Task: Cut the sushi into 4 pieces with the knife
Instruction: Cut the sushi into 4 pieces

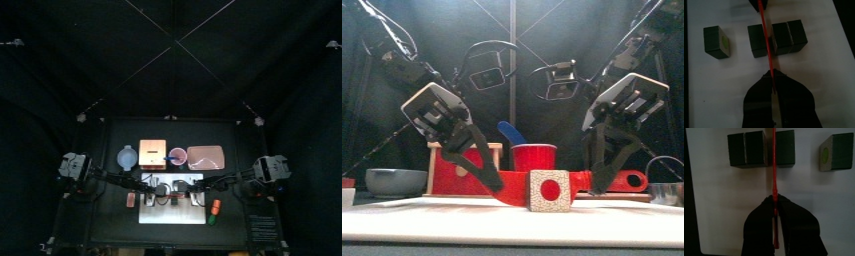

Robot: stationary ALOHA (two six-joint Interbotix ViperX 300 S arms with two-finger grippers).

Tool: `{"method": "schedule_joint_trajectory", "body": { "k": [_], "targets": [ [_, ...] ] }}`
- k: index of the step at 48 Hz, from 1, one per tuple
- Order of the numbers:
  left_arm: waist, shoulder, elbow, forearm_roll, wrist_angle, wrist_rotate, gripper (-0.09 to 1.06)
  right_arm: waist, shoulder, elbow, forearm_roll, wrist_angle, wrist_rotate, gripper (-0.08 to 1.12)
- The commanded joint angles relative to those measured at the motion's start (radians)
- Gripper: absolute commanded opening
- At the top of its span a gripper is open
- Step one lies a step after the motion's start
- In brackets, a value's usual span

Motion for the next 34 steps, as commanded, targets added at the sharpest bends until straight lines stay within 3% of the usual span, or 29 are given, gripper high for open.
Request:
{"method": "schedule_joint_trajectory", "body": {
  "k": [1,13,26,34],
  "targets": [
    [0.023,-0.005,0.009,0.017,0.012,0.008,0.35,-0.012,-0.025,0.002,-0.009,0.005,-0.002,0.15],
    [0.029,-0.032,0.009,0.031,0.034,0.006,0.35,-0.015,-0.051,-0.011,-0.017,0.018,0.0,0.15],
    [0.021,-0.155,0.014,0.06,0.063,0.006,0.35,-0.009,-0.178,-0.017,-0.017,0.054,-0.002,0.15],
    [0.005,-0.189,0.009,0.058,0.063,0.002,0.35,0.035,-0.221,-0.011,-0.006,0.052,0.0,0.15]
  ]
}}
